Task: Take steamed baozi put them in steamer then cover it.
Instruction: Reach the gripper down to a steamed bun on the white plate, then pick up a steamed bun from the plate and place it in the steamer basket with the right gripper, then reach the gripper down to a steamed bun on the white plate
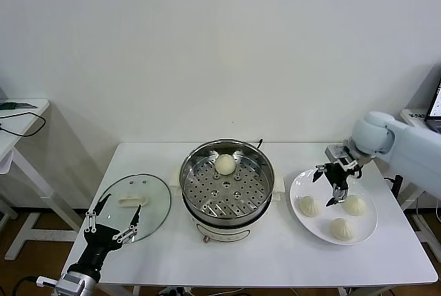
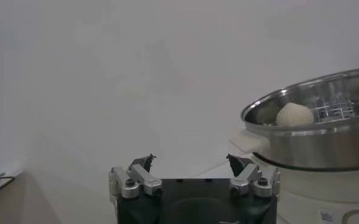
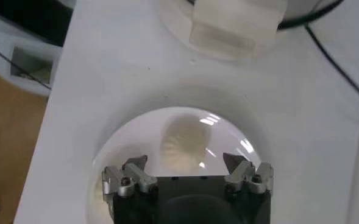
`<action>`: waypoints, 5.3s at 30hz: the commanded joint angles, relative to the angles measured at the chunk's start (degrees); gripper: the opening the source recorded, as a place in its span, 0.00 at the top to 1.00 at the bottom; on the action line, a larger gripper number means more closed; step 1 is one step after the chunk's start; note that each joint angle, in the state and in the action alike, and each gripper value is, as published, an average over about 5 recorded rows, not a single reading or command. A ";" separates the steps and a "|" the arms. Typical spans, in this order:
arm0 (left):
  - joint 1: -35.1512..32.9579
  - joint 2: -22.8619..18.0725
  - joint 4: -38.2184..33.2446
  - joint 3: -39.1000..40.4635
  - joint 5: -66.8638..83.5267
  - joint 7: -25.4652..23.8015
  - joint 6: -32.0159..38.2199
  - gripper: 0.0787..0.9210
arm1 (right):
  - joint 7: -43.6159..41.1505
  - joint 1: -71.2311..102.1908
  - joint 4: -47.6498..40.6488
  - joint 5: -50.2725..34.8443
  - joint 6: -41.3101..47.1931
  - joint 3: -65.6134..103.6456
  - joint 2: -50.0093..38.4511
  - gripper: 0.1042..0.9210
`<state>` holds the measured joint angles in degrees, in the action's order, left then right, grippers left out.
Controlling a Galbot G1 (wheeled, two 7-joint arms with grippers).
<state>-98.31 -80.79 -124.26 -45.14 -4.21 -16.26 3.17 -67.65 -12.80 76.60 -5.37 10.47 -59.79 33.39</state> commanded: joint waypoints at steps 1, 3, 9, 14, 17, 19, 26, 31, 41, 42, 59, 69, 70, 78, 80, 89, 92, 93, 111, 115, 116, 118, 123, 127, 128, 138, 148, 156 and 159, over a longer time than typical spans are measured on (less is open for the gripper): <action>-0.03 0.00 0.06 0.08 -0.06 0.04 0.06 0.12 | 2.13 9.93 -2.62 2.63 4.55 7.02 0.31 0.12; -0.04 -0.01 0.18 0.10 -0.10 0.05 0.10 0.12 | 2.60 10.96 -3.36 3.30 4.68 7.83 1.00 0.12; 0.05 -0.08 0.54 0.35 -0.29 0.10 0.21 0.12 | 3.80 12.80 -4.81 4.58 4.67 9.25 2.37 0.12; 0.17 -0.08 0.66 0.56 -0.34 0.12 0.20 0.12 | 4.54 14.00 -5.39 5.51 4.71 10.53 3.46 0.12; 0.16 -0.04 0.73 0.52 -0.35 0.10 0.23 0.12 | 4.93 14.22 -5.87 5.94 4.66 10.89 4.14 0.12; 0.16 -0.01 0.76 0.46 -0.35 0.09 0.24 0.12 | 5.15 14.20 -6.24 6.07 4.63 10.99 4.55 0.12; 0.25 0.03 0.89 0.35 -0.33 0.06 0.28 0.12 | 5.48 14.23 -7.06 6.29 4.58 10.98 5.86 0.12; 0.34 0.02 1.08 0.31 -0.33 0.06 0.35 0.12 | 5.46 14.15 -7.61 6.37 4.56 10.95 6.56 0.13; 0.45 -0.05 1.27 0.22 -0.32 0.08 0.40 0.12 | 5.43 14.78 -8.28 6.93 4.24 11.47 7.51 0.23; 0.46 -0.07 1.29 0.23 -0.32 0.08 0.41 0.12 | 5.43 14.80 -8.26 6.97 4.21 11.51 7.49 0.24; 0.32 -0.19 0.71 0.68 -0.56 0.34 0.43 0.12 | 3.47 -1.98 2.54 -4.32 5.49 -0.81 -2.54 0.26; 0.69 -0.19 0.51 1.22 -0.69 0.49 0.48 0.12 | 2.20 -39.06 14.80 -23.96 12.18 -29.71 -4.26 0.25; 0.73 -0.17 0.49 1.25 -0.69 0.49 0.49 0.12 | 2.23 -41.87 16.16 -25.66 13.37 -31.44 -3.74 0.25; 0.83 0.26 -0.14 1.24 -0.55 0.49 0.56 0.12 | 6.46 -52.04 24.49 -36.37 21.05 -35.53 4.12 0.24; 0.89 0.30 -0.20 1.19 -0.52 0.47 0.58 0.12 | 8.72 -50.85 25.07 -38.93 23.38 -33.41 7.14 0.24; 0.99 0.17 -0.38 0.41 -0.40 0.60 0.63 0.12 | 15.90 -41.22 20.22 -43.74 30.13 -25.67 23.58 0.25; 1.23 0.15 -0.12 -0.01 -0.32 0.61 0.59 0.12 | 16.94 -37.95 17.78 -43.63 31.12 -24.46 28.20 0.25; 1.31 0.12 -0.06 -0.12 -0.31 0.61 0.57 0.12 | 17.18 -36.97 17.03 -43.45 31.47 -24.14 29.56 0.25; 2.24 -0.16 0.85 -0.70 -0.33 0.73 0.64 0.12 | 15.80 -22.32 -2.25 -33.38 31.36 -20.01 42.30 0.26; 2.26 -0.18 0.96 -0.91 -0.33 0.70 0.75 0.12 | 15.38 -19.45 -6.80 -31.83 30.98 -18.77 45.28 0.26; 2.27 -0.18 0.99 -0.95 -0.33 0.70 0.77 0.12 | 15.26 -18.89 -7.64 -31.50 30.90 -18.56 45.94 0.26; 2.29 -0.20 1.06 -1.04 -0.33 0.70 0.82 0.12 | 15.08 -18.02 -8.81 -30.90 30.78 -18.37 46.97 0.26; 2.31 -0.18 1.51 -1.12 -0.33 0.66 1.13 0.12 | 14.89 -16.91 -9.70 -30.24 30.65 -18.26 48.18 0.26; 2.28 -0.10 1.71 -1.11 -0.32 0.60 1.32 0.12 | 14.75 -16.89 -9.32 -30.13 30.65 -18.32 47.95 0.24; 2.28 -0.08 1.74 -1.12 -0.32 0.58 1.33 0.12 | 14.71 -17.03 -9.04 -30.08 30.64 -18.35 47.68 0.23; 2.25 -0.09 1.71 -0.68 -0.37 0.67 1.20 0.12 | 10.87 -25.56 2.00 -31.77 29.21 -17.71 35.20 0.12; 1.74 -0.15 1.56 -0.92 -0.43 0.65 1.15 0.12 | -2.85 -36.05 12.12 -26.04 17.52 -21.35 8.74 0.12; 1.50 -0.24 1.58 0.02 -0.54 0.87 0.98 0.12 | -8.51 -24.51 13.99 -9.77 9.54 -16.84 -7.38 0.12; 1.16 -0.29 0.94 0.21 -0.68 0.99 0.92 0.12 | -9.15 -14.68 13.39 -4.14 7.93 -9.93 -10.38 0.12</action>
<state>-96.94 -81.09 -122.80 -45.23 -4.82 -15.36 4.12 -71.53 -37.39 86.95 -21.60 24.77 -75.86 37.52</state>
